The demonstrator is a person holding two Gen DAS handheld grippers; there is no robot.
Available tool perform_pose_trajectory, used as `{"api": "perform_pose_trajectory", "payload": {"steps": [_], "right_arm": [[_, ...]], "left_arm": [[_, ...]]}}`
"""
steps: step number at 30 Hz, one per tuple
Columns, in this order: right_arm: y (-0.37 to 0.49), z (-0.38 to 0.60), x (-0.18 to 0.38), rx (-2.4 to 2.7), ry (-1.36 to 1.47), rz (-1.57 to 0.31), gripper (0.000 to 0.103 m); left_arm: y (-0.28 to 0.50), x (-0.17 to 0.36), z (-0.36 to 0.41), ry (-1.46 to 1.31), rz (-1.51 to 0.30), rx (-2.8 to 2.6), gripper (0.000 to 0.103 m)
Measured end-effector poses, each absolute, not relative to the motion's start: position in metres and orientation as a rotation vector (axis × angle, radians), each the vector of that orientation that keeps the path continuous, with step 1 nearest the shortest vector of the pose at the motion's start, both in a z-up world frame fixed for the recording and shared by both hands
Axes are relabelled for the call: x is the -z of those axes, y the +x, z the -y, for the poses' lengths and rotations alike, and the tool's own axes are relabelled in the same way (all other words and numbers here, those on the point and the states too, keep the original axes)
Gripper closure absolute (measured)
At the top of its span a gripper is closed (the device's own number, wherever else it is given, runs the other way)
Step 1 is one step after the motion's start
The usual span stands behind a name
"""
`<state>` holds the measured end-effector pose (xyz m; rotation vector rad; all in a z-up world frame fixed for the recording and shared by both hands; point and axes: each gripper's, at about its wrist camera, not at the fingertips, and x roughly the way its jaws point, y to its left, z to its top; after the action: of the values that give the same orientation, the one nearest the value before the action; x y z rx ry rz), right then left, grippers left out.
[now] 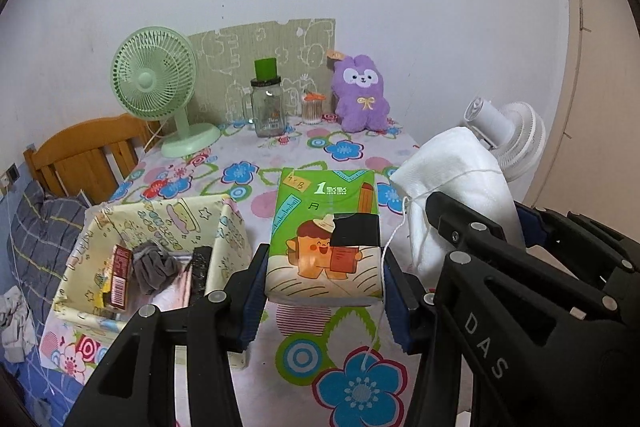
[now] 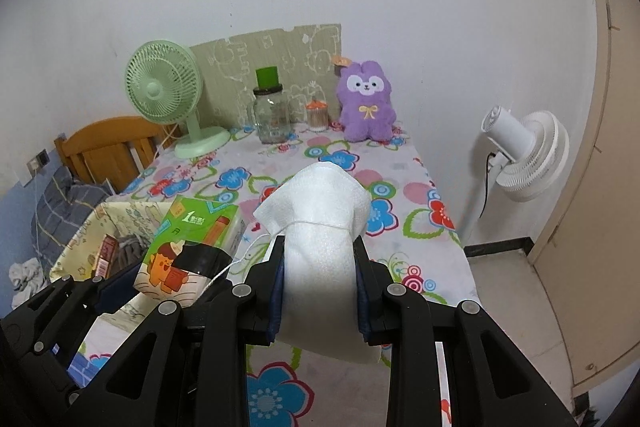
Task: Organize soft objects
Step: 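Carry the snack box with the left tool while the right tool carries the towel over the box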
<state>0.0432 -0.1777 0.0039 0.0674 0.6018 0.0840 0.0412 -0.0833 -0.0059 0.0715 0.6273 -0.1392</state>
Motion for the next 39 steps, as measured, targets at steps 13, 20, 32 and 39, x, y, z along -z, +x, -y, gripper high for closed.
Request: {"api": "perform_pose_trajectory", "payload": {"steps": [13,20,32,39], "right_arm": [[0.031,0.145,-0.029,-0.107,0.043,-0.554,0.071],[0.033,0.123,-0.036,-0.123,0.037,-0.541,0.071],[0.050,0.084,-0.035,-0.166,0.020,-0.550,0.071],[0.064,0.064,-0.029,-0.184,0.005,-0.569,0.071]], "left_arm": [[0.028,-0.015,0.051,0.073,-0.583,0.133,0.050],[0.029,-0.020,0.031,0.073,-0.574,0.128,0.050],[0.041,-0.017,-0.007,0.063,-0.579,0.095,0.050],[0.053,-0.011,-0.027,0.052,-0.596,0.075,0.050]]}}
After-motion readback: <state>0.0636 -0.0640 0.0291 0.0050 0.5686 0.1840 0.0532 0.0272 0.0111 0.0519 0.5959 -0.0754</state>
